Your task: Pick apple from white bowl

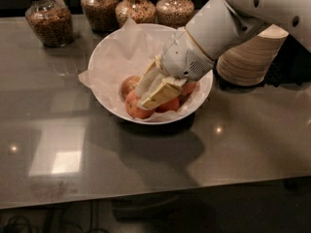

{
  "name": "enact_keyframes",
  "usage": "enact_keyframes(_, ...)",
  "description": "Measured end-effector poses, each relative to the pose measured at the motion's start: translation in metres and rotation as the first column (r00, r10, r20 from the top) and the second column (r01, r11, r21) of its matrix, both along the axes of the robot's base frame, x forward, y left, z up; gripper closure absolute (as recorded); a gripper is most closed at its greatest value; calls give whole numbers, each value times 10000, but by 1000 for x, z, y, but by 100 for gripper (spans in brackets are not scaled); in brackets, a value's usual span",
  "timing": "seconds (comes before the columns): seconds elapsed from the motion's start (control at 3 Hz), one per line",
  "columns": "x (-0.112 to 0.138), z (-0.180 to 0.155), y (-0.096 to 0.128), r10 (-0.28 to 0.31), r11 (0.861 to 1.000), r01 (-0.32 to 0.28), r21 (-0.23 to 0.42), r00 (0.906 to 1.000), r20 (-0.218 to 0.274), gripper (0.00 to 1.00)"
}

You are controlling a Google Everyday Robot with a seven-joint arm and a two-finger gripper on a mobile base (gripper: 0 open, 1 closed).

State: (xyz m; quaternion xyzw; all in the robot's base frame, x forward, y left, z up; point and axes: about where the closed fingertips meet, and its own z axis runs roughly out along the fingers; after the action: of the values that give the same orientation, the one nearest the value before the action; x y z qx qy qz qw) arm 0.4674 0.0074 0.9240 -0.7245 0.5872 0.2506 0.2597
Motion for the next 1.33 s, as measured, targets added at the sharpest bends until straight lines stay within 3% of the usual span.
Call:
enact_keyframes(0.33,0,0,0,0,10000,0,0,10000,1,78)
enact_keyframes(1.33,0,0,0,-1,10000,1,0,10000,6,11)
